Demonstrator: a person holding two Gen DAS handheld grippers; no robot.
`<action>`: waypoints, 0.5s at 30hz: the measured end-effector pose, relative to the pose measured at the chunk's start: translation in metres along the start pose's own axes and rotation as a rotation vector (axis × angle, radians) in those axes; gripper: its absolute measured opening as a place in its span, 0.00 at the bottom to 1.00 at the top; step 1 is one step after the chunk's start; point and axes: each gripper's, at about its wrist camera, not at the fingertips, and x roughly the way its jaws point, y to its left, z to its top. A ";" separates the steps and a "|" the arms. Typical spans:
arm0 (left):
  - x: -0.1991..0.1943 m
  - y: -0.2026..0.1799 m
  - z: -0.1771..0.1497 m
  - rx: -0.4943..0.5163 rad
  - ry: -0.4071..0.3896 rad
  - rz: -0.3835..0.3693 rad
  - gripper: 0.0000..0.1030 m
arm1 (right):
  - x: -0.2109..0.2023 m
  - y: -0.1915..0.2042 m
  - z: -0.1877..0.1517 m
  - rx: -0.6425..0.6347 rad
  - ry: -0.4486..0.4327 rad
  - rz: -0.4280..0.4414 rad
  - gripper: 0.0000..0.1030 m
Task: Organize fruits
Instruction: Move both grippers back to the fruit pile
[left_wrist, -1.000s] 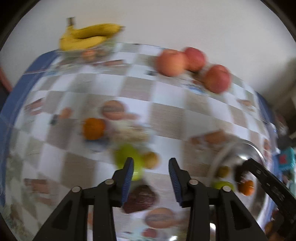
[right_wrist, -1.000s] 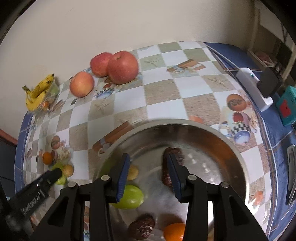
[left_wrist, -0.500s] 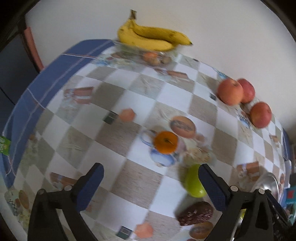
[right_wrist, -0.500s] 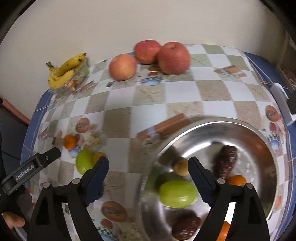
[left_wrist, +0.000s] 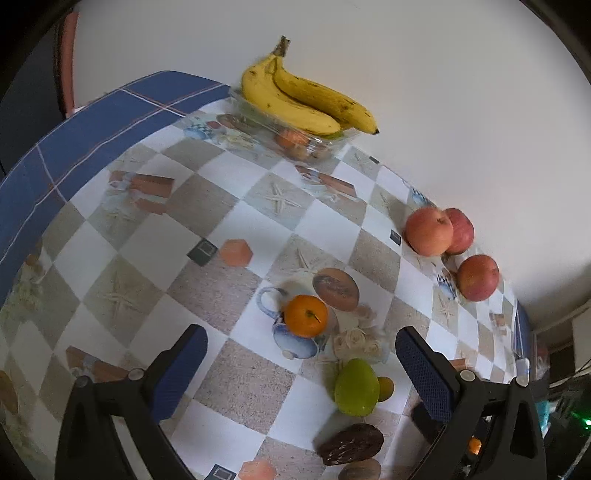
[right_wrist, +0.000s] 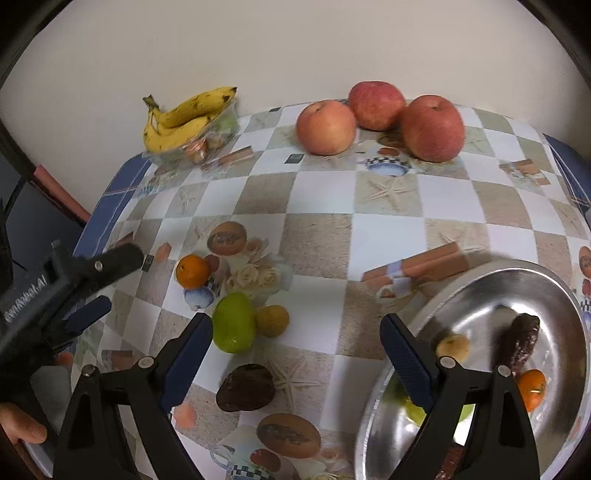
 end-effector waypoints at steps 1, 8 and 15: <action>0.001 -0.003 -0.001 0.011 0.004 0.010 0.99 | 0.002 0.002 0.000 -0.008 0.001 0.001 0.87; 0.029 -0.020 -0.012 0.042 0.106 -0.051 0.76 | 0.022 0.004 -0.001 -0.021 0.036 0.002 0.49; 0.055 -0.023 -0.025 -0.027 0.219 -0.151 0.55 | 0.037 0.004 0.000 -0.009 0.049 0.041 0.42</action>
